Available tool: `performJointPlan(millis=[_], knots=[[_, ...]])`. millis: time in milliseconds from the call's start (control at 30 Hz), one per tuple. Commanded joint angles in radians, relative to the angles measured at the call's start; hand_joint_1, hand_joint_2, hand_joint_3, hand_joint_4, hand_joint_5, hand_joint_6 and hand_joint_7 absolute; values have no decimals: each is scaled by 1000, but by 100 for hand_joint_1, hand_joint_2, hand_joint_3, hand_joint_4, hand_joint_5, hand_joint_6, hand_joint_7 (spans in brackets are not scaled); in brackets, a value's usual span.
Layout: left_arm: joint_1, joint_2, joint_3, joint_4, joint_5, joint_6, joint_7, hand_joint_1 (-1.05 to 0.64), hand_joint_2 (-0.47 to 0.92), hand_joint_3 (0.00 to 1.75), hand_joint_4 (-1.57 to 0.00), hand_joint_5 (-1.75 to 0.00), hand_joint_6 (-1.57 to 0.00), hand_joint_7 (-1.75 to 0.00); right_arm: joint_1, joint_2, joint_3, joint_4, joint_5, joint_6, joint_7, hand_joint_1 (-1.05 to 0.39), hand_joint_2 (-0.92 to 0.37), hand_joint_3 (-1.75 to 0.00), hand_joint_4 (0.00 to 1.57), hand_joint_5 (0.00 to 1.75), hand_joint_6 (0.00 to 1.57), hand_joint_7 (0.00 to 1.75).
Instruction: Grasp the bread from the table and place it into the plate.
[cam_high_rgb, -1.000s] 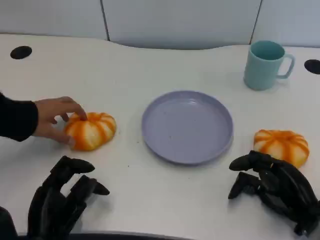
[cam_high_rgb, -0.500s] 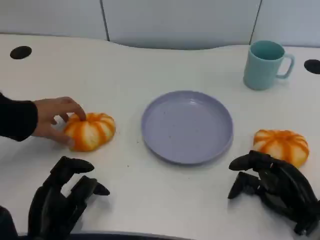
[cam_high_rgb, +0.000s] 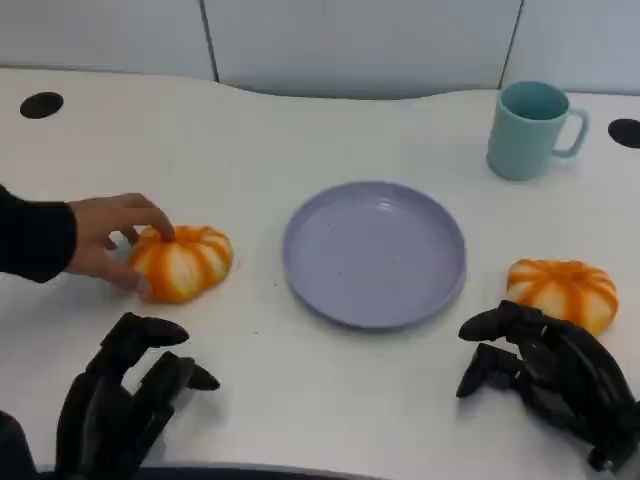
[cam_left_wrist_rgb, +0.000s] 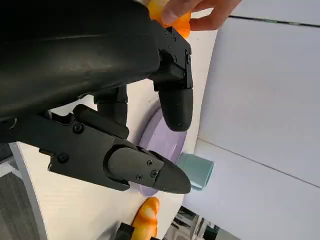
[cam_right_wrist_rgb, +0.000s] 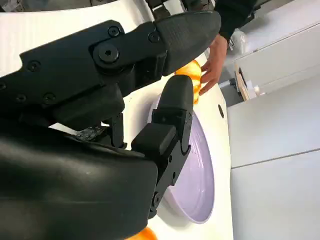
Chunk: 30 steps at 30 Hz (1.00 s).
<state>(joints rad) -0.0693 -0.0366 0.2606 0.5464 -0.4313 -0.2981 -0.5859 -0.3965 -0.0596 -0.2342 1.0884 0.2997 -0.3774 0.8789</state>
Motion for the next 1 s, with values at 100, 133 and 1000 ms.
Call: performJointPlan(millis=[100,133,1000], knots=[[8,14,7,-10,-7,-3,-1,-62,92,3,-35,-175,-23,-162,35,-4,14,-2,-21,18,-25,-53,-92,-11,67,137,77,83],[9,14,6,-10,-6,-4,0,-62,92,3,-35,-175,-23,-163,36,-4,14,-3,-22,18,-28,-53,-92,-11,66,137,77,83],[-2,13,8,16,-2,-33,-10,-65,92,3,-36,-175,-29,-157,43,-5,16,-17,-20,24,-23,-53,-92,-12,65,139,75,88]])
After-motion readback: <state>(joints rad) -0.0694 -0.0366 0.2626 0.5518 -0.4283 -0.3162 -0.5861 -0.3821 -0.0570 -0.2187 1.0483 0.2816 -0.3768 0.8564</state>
